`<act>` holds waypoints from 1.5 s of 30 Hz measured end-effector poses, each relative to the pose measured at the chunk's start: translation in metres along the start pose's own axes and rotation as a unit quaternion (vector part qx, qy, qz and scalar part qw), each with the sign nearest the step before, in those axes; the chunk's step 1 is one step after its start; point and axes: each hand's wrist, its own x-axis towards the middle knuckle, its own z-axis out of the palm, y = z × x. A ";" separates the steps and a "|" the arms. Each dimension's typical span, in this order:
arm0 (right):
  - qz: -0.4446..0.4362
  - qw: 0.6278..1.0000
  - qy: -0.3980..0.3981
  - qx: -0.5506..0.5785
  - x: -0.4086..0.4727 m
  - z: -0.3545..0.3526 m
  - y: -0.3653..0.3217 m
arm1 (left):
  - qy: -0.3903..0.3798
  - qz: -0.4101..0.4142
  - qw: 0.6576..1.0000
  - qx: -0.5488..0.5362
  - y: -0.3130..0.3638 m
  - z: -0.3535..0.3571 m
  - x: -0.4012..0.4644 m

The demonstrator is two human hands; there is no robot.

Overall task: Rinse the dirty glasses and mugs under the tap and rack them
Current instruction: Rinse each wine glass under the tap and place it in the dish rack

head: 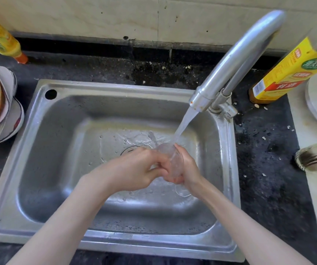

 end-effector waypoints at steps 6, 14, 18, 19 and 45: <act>-0.093 0.993 0.012 -0.078 0.003 -0.001 0.014 | 0.159 -0.013 0.985 -0.069 -0.005 0.005 0.005; 0.025 0.997 0.037 0.061 -0.003 0.016 -0.003 | 0.341 -0.024 0.916 -0.210 -0.010 0.032 0.016; 0.076 0.995 0.001 0.066 -0.002 0.009 0.000 | 0.241 -0.005 0.932 -0.270 -0.014 0.041 0.015; 0.068 0.996 0.003 0.062 -0.004 0.008 0.001 | 0.245 -0.015 0.931 -0.271 -0.015 0.044 0.017; -0.058 0.962 -0.006 -0.267 -0.027 0.021 -0.019 | 0.383 -0.200 0.751 -0.499 -0.001 0.006 0.051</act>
